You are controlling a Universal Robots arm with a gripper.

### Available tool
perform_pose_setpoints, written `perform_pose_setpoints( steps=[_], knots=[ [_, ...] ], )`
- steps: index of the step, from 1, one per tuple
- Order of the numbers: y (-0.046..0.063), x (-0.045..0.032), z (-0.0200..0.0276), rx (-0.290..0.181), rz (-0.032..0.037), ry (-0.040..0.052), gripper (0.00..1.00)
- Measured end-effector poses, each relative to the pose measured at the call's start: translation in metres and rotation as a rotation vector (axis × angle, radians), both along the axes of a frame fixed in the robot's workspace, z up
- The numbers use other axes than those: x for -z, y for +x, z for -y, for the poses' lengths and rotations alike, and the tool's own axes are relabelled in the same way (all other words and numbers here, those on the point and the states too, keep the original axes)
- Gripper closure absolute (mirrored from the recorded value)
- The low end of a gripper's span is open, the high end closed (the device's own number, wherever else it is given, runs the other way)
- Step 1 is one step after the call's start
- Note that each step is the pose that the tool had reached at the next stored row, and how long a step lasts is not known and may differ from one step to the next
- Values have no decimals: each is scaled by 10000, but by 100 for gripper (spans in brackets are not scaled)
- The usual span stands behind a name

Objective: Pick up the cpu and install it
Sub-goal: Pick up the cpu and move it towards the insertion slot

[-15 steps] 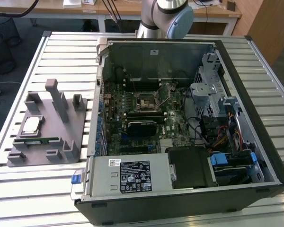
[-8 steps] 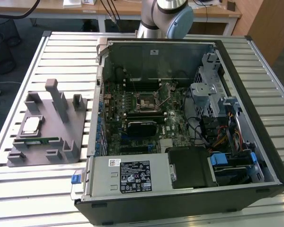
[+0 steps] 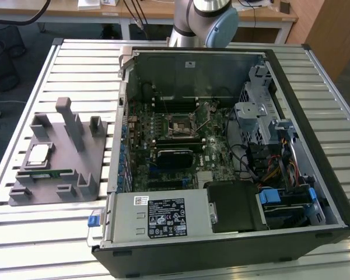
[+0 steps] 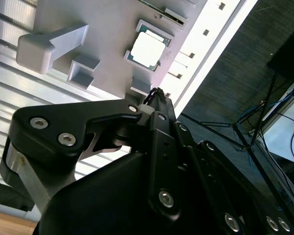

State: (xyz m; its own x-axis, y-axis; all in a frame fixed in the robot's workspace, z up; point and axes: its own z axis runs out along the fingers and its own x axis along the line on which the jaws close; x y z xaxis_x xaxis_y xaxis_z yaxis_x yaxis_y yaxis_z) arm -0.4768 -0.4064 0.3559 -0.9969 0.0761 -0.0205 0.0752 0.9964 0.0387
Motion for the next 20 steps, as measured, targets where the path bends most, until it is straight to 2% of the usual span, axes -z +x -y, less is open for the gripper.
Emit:
perform_pose_setpoints(
  steps=[10,14,15,17,19,20],
  knots=[
    [0,22,0,-1,1,-11,89],
    [0,65,0,0,1,-39,89],
    [0,84,0,-1,3,-45,83],
    [2,120,0,-1,2,-56,83],
    [7,157,-1,1,2,-60,71],
    [12,174,-1,1,1,-64,71]
  ],
)
